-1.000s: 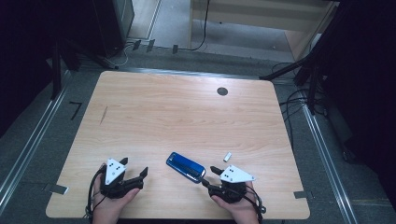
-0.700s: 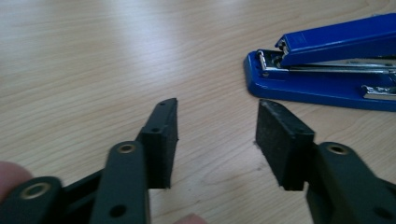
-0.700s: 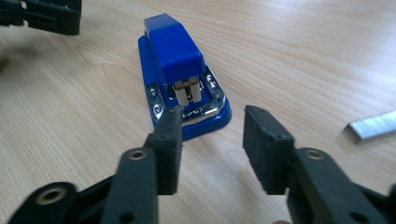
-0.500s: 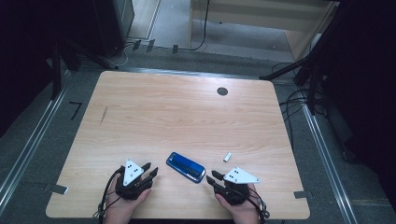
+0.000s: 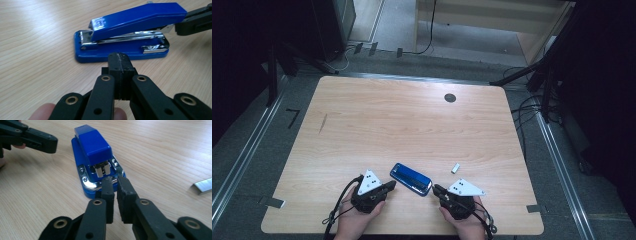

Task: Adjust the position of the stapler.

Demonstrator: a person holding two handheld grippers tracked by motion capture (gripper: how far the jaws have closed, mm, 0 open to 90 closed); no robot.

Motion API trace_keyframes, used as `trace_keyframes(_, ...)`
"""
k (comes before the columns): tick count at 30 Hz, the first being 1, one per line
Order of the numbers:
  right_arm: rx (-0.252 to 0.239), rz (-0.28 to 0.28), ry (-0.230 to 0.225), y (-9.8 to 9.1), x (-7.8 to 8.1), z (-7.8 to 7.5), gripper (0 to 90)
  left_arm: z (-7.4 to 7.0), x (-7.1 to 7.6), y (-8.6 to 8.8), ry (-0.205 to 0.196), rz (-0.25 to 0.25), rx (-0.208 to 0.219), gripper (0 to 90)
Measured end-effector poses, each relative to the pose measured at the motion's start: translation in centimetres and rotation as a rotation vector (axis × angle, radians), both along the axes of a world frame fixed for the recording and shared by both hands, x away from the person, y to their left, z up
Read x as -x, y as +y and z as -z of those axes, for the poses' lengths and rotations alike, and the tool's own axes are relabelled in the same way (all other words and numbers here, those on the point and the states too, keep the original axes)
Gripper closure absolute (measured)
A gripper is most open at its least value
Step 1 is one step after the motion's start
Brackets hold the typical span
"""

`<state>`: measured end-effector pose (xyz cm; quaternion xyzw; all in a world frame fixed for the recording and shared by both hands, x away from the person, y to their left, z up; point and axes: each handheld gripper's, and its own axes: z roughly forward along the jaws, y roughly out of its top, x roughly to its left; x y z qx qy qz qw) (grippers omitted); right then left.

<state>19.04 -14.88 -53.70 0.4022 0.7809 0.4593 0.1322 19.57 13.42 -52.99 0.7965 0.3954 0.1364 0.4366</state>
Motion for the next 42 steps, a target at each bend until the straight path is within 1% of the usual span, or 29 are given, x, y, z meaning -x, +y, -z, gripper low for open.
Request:
trace_keyframes(3, 0.006, -0.007, 0.005, 0.4, -0.1, 0.2, 88.5, 0.0, -0.4, -0.6, 0.0, 0.008, -0.008, 90.0)
trace_keyframes(5, 0.009, -0.008, 0.004, 0.6, -0.1, 0.2, 88.7, 0.0, -0.6, -1.0, -0.002, 0.018, -0.023, 90.0)
trace_keyframes(8, 0.01, -0.01, 0.002, 0.6, -0.1, 0.2, 88.8, 0.2, -0.9, -1.5, -0.006, 0.018, -0.014, 90.0)
trace_keyframes(9, 0.009, -0.008, 0.004, 0.6, -0.1, 0.1, 89.0, 0.2, -1.0, -1.5, 0.002, 0.017, -0.012, 90.0)
trace_keyframes(11, 0.005, -0.008, 0.006, 0.5, -0.2, 0.1, 89.2, 0.2, -1.2, -1.7, 0.0, 0.023, -0.007, 90.0)
trace_keyframes(15, 0.002, -0.008, 0.006, 0.5, -0.4, 0.2, 89.6, 0.2, -1.6, -2.4, -0.013, 0.031, -0.017, 90.0)
trace_keyframes(17, 0.005, -0.009, 0.003, 0.5, -0.4, 0.2, 89.6, 0.3, -1.7, -2.7, -0.012, 0.035, -0.034, 90.0)
trace_keyframes(19, 0.003, -0.012, 0.002, 0.6, -0.4, 0.2, 89.6, 0.3, -1.7, -2.8, -0.011, 0.034, -0.037, 90.0)
trace_keyframes(21, 0.004, -0.018, 0.001, 0.8, -0.4, 0.2, 89.6, 0.3, -1.8, -2.8, -0.008, 0.027, -0.049, 90.0)
trace_keyframes(24, 0.017, -0.024, -0.003, 1.0, -0.5, 0.3, 89.6, 0.3, -1.8, -2.9, -0.002, 0.031, -0.061, 90.0)
trace_keyframes(25, 0.023, -0.029, -0.008, 1.1, -0.6, 0.3, 89.5, 0.3, -1.8, -2.9, -0.004, 0.038, -0.063, 90.0)
trace_keyframes(29, 0.024, -0.035, -0.001, 1.1, -0.6, 0.3, 89.5, 0.3, -1.8, -3.0, -0.011, 0.037, -0.072, 90.0)
trace_keyframes(32, 0.026, -0.037, -0.001, 1.1, -0.6, 0.3, 89.5, 0.3, -1.8, -3.0, -0.01, 0.036, -0.07, 90.0)
trace_keyframes(37, 0.018, -0.036, -0.016, 1.1, -0.6, 0.0, 89.5, 0.3, -2.0, -2.9, 0.002, 0.031, -0.058, 90.0)
trace_keyframes(42, 0.015, -0.036, -0.02, 1.1, -0.5, -0.2, 89.5, 0.3, -1.9, -3.0, -0.008, 0.029, -0.068, 90.0)
